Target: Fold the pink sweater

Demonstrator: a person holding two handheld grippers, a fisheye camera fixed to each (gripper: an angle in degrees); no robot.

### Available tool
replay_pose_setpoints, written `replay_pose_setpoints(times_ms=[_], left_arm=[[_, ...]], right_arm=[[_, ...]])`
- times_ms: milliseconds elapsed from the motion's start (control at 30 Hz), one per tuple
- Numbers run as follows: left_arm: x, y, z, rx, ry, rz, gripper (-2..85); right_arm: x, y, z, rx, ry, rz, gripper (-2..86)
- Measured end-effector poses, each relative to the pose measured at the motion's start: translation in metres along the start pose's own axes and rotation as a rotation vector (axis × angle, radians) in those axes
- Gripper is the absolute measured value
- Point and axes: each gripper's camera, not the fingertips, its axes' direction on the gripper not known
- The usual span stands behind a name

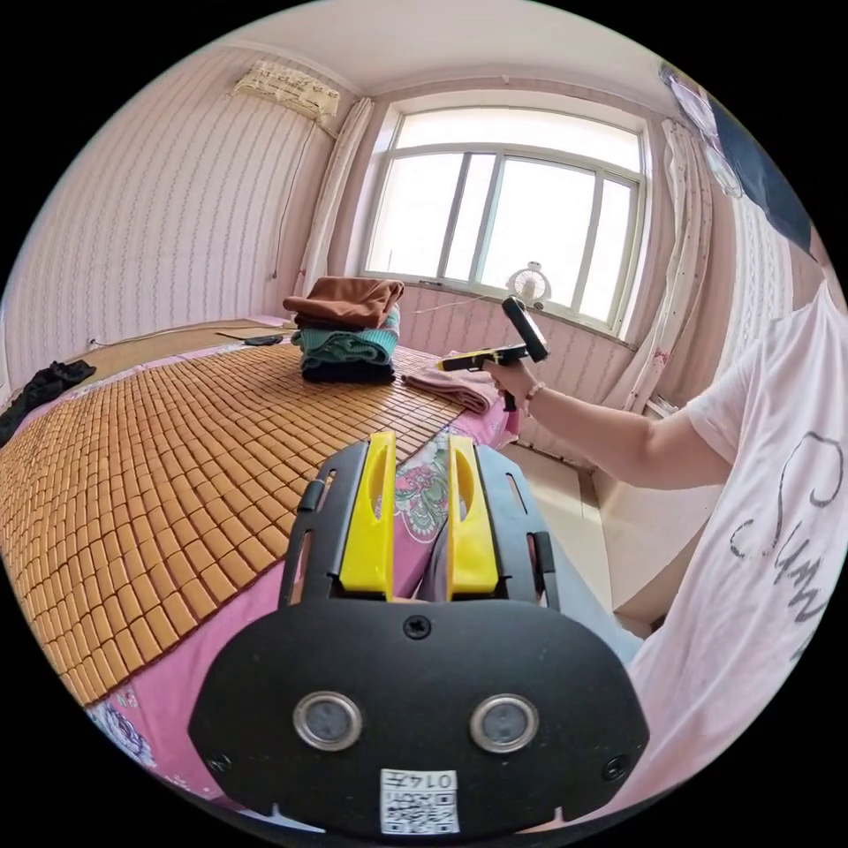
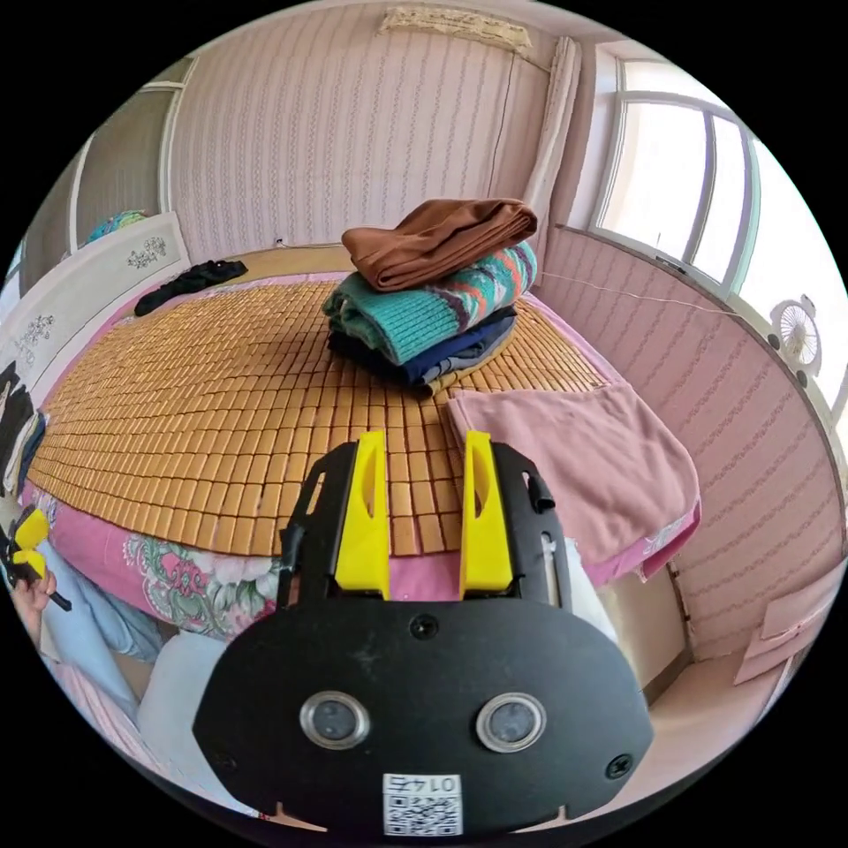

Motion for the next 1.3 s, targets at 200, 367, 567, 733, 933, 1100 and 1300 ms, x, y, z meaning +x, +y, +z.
replay_pose_setpoints(times_ms=[200,367,567,733,933,1100,1300], left_arm=[[-0.005,0.013,0.036,-0.081,-0.039,-0.036,9.0],[-0.011,0.019,0.056,-0.085,-0.046,-0.058,9.1],[-0.009,0.027,0.079,-0.087,-0.034,-0.046,9.9],[-0.012,0.033,0.089,-0.098,-0.064,-0.071,11.6],[-0.018,0.025,0.086,-0.174,-0.157,-0.012,13.1],[-0.056,0.019,0.054,-0.153,-0.259,-0.06,12.5],[-0.095,-0.015,0.11,-0.353,-0.174,-0.057,14.6]], right_arm=[[0.059,-0.047,0.103,-0.267,0.06,0.093,11.4],[0.125,-0.015,0.078,-0.139,-0.132,0.26,3.7],[0.127,0.023,0.003,-0.059,-0.434,0.051,2.1],[0.084,0.028,-0.042,-0.013,-0.823,-0.125,1.8],[0.029,0.04,-0.102,0.04,-1.324,-0.369,1.7],[0.068,0.091,-0.154,0.205,-1.492,-0.344,1.7],[0.171,0.177,-0.173,0.304,-1.417,0.067,1.8]])
